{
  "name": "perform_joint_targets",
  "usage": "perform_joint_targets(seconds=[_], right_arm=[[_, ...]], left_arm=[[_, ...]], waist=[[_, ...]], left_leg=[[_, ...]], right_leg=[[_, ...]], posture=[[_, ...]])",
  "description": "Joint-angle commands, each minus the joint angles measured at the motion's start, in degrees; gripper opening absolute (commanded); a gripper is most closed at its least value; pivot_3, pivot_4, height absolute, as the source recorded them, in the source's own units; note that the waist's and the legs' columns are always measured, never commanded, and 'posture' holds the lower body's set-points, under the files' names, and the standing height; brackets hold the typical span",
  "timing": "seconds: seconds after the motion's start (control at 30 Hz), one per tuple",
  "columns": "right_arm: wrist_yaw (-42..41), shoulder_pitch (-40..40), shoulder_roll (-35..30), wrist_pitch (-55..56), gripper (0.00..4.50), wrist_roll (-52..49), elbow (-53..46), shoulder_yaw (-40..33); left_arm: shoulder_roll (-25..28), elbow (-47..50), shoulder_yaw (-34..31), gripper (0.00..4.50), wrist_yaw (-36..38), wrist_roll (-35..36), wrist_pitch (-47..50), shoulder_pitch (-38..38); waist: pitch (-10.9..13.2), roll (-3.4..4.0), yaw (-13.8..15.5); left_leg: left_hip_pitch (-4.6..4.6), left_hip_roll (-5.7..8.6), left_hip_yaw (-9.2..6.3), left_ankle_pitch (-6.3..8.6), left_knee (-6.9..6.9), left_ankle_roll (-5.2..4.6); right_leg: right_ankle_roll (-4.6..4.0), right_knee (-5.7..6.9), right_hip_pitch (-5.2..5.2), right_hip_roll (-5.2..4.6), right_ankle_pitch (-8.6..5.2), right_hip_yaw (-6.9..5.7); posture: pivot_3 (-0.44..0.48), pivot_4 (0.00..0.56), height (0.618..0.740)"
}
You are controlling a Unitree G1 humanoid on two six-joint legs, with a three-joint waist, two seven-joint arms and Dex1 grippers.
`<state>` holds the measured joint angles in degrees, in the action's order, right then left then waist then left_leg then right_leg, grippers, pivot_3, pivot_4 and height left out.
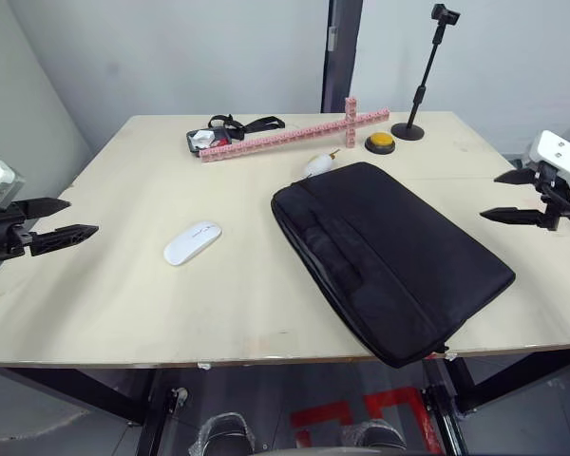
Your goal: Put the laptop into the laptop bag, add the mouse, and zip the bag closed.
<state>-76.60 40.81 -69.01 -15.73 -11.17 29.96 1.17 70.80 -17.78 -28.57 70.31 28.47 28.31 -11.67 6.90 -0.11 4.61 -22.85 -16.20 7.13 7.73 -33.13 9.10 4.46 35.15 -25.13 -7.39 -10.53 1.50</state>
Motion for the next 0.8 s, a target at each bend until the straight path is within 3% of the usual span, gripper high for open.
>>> perform_joint_targets(seconds=[0.03,0.27,0.53,0.7,0.8], right_arm=[[-1.66,3.74,-1.87,4.94,4.47,4.05,7.10,0.65],[-3.60,8.85,-0.72,13.20,4.47,9.80,17.31,2.88],[-4.95,10.11,3.18,21.79,4.47,7.96,19.63,0.45],[-12.47,7.19,12.71,9.44,4.47,-8.98,4.36,-6.04],[-11.15,6.94,16.33,-1.98,4.47,-17.83,-4.97,-9.41]], left_arm=[[3.14,-2.23,0.21,4.50,1.89,-1.04,-0.98,-2.40],[3.23,-2.59,1.47,4.50,3.58,-1.76,-0.34,-2.41],[1.28,-2.93,0.18,4.50,2.24,-1.80,-1.29,-2.03],[-2.60,-2.12,-1.82,4.50,-0.09,-1.46,-1.46,1.07],[-4.09,-0.81,-3.58,4.50,-1.23,-0.97,-0.83,3.23]], waist=[[0.00,0.00,-0.17],[0.00,0.00,-0.22],[0.00,0.00,-0.44],[0.00,0.00,-1.22],[0.00,0.00,-1.30]], left_leg=[[0.00,0.00,0.00,0.00,-0.03,-0.01],[-0.03,0.00,0.01,-0.05,-0.09,-0.23],[-0.06,0.01,0.02,-0.02,-0.17,-0.32],[-0.06,0.00,0.02,-0.04,-0.20,-0.39],[-0.04,0.00,-0.01,-0.05,-0.19,-0.43]], right_leg=[[-0.13,0.06,-0.04,0.01,-0.07,0.00],[-1.11,0.10,-0.06,0.01,-0.17,-0.02],[-1.29,0.13,-0.05,0.02,-0.19,-0.03],[-1.36,0.23,-0.05,0.03,-0.18,-0.02],[-1.37,0.29,-0.08,0.04,-0.18,-0.03]], posture=[[0.000,0.150,0.740],[0.000,0.150,0.740],[0.000,0.150,0.740],[0.000,0.150,0.740],[0.000,0.150,0.740]])
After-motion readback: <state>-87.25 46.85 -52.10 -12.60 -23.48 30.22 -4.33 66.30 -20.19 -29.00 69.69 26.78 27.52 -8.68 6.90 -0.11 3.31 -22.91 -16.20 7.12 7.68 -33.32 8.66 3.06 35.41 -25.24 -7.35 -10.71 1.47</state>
